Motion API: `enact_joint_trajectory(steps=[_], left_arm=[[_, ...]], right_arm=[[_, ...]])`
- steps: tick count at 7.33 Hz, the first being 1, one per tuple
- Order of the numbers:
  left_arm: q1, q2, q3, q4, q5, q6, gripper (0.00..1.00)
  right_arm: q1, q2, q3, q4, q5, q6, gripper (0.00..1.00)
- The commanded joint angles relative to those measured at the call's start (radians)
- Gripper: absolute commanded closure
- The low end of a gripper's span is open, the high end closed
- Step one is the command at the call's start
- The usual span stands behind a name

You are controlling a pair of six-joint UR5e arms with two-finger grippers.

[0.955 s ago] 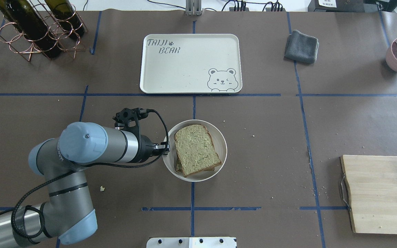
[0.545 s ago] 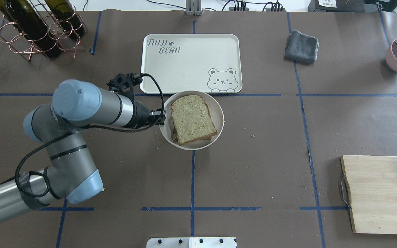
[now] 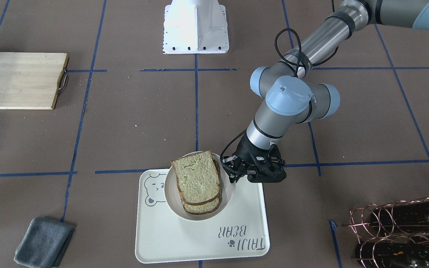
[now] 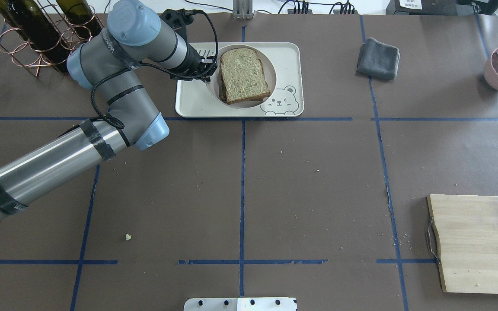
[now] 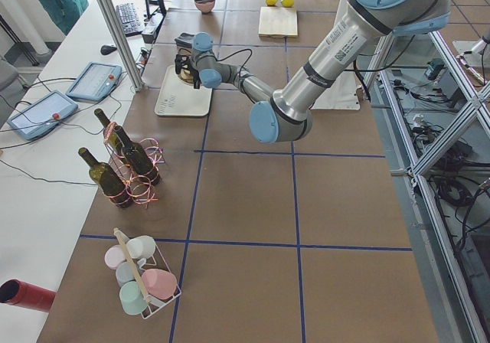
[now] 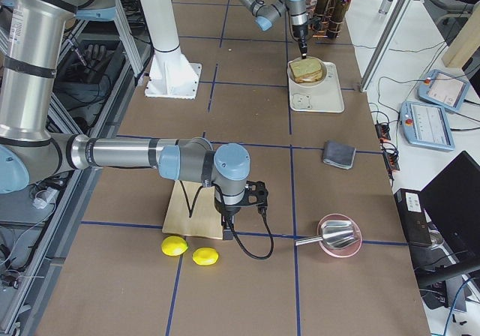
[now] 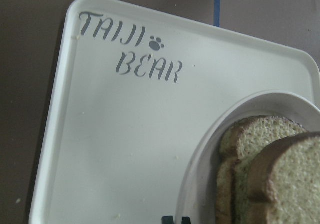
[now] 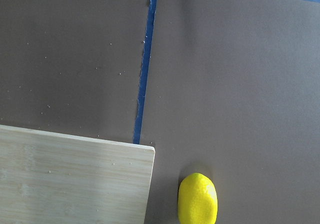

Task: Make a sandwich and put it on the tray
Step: 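Carry the plate with the left gripper onto the white bear tray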

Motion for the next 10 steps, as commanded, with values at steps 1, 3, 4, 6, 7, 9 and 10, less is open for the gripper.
enact_joint_trajectory(steps=[1, 3, 4, 6, 7, 9, 10], left_arm=[[-0.007, -0.103, 0.243, -0.123, 0.008, 0.013, 1.00], [0.000, -0.108, 0.277, -0.154, 0.032, 0.022, 1.00], [0.000, -0.108, 0.280, -0.154, 0.037, 0.038, 0.71], [0.000, -0.103, 0.280, -0.152, 0.040, 0.083, 0.41], [-0.008, -0.102, 0.271, -0.149, 0.040, 0.104, 0.38], [-0.028, 0.018, 0.086, -0.099, 0.037, 0.164, 0.00], [-0.037, 0.085, -0.081, 0.044, 0.008, 0.216, 0.00]], right_arm=[[0.005, 0.001, -0.002, 0.001, 0.000, 0.002, 0.00], [0.006, 0.001, 0.000, 0.001, 0.000, 0.001, 0.00], [0.006, 0.001, -0.002, 0.000, 0.000, 0.001, 0.00], [0.006, -0.002, -0.002, 0.001, 0.000, 0.001, 0.00], [0.006, -0.002, -0.005, 0.000, 0.000, 0.002, 0.00], [0.006, 0.001, -0.034, 0.001, 0.000, 0.004, 0.00], [0.006, 0.001, -0.037, 0.001, 0.000, 0.004, 0.00]])
